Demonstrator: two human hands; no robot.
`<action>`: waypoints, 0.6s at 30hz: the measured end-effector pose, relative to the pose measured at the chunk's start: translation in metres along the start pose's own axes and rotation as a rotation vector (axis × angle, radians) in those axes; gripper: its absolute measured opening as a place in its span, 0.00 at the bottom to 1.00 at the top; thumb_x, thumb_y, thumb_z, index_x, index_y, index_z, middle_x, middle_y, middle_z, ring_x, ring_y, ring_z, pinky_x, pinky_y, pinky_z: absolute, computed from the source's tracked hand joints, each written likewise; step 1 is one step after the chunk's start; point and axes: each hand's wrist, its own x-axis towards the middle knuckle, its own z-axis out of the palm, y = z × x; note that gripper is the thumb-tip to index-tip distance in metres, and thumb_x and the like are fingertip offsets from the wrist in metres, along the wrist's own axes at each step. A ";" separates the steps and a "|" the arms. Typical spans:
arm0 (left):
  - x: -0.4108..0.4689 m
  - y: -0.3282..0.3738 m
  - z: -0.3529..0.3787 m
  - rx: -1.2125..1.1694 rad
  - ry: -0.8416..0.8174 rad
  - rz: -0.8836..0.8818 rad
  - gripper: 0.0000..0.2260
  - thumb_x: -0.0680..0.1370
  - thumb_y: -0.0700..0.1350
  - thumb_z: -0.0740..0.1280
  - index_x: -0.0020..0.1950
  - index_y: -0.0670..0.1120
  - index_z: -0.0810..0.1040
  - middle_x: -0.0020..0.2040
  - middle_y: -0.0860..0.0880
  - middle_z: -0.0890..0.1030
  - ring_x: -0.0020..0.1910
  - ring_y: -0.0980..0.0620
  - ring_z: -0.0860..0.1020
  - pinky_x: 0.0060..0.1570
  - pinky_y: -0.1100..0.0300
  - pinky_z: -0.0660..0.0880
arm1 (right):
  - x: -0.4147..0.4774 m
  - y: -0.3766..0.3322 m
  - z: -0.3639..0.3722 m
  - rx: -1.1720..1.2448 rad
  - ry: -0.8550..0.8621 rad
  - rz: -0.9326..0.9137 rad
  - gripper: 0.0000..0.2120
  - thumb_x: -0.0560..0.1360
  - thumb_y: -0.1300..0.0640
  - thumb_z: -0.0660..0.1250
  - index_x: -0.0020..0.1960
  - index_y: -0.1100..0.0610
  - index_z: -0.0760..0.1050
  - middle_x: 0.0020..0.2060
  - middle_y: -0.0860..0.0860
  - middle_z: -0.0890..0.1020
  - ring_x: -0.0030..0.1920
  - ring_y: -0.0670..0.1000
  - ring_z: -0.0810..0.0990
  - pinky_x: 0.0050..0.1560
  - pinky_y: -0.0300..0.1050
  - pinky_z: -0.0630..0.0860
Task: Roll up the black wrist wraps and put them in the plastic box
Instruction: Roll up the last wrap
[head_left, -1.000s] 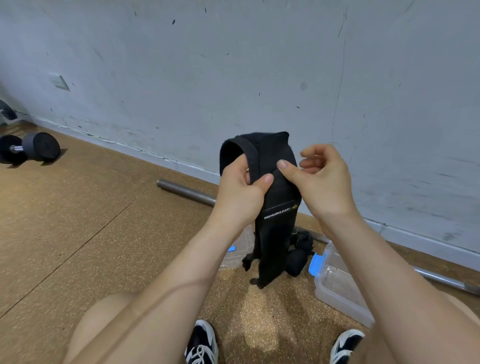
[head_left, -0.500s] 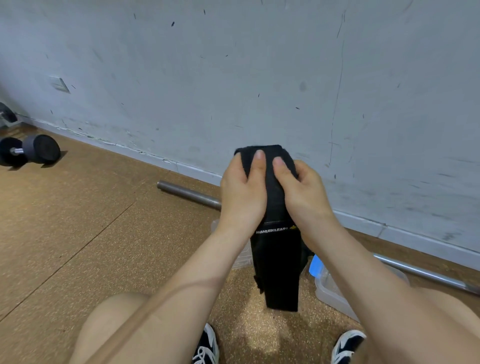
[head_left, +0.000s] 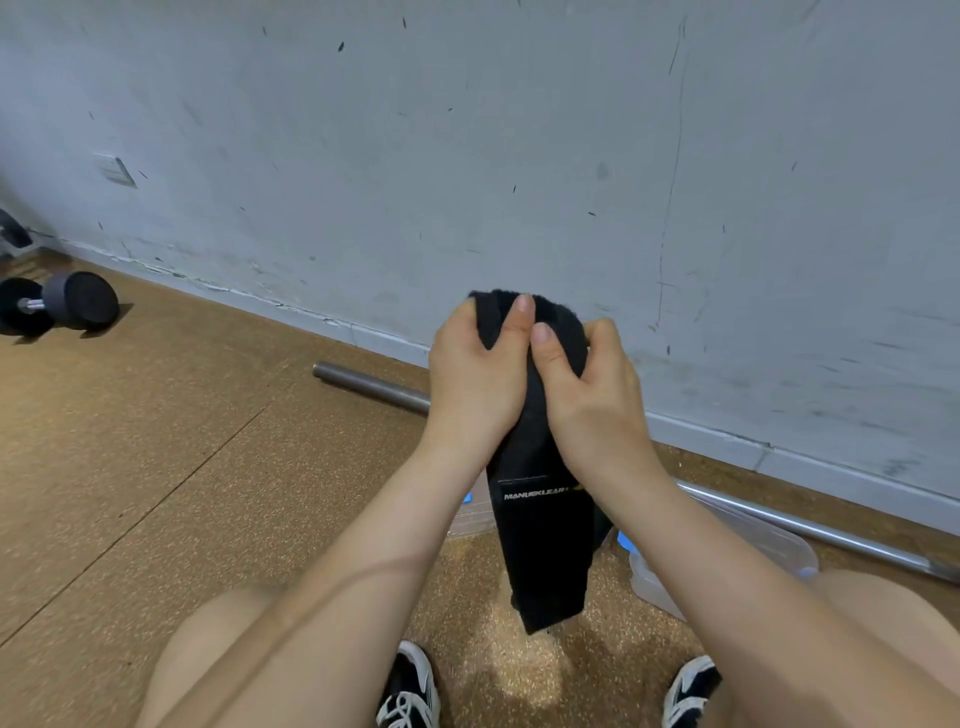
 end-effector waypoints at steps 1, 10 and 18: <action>-0.001 0.001 0.001 0.059 0.015 0.089 0.09 0.81 0.49 0.66 0.44 0.46 0.78 0.39 0.51 0.83 0.41 0.55 0.81 0.44 0.58 0.77 | 0.001 0.001 -0.001 0.034 0.001 0.042 0.16 0.80 0.43 0.62 0.48 0.57 0.68 0.36 0.48 0.76 0.37 0.48 0.76 0.37 0.43 0.70; -0.006 -0.007 0.007 -0.075 -0.086 -0.088 0.08 0.82 0.50 0.64 0.55 0.47 0.79 0.48 0.51 0.85 0.48 0.57 0.83 0.49 0.61 0.78 | 0.009 -0.001 -0.002 -0.013 0.067 -0.100 0.09 0.81 0.54 0.63 0.49 0.59 0.68 0.32 0.47 0.73 0.30 0.47 0.70 0.33 0.46 0.69; 0.003 -0.001 -0.002 0.041 0.149 0.051 0.07 0.82 0.46 0.63 0.54 0.43 0.71 0.46 0.50 0.79 0.47 0.52 0.79 0.52 0.54 0.77 | 0.001 -0.009 -0.011 -0.531 -0.034 -0.251 0.19 0.77 0.41 0.63 0.60 0.52 0.66 0.52 0.48 0.68 0.45 0.52 0.72 0.44 0.47 0.68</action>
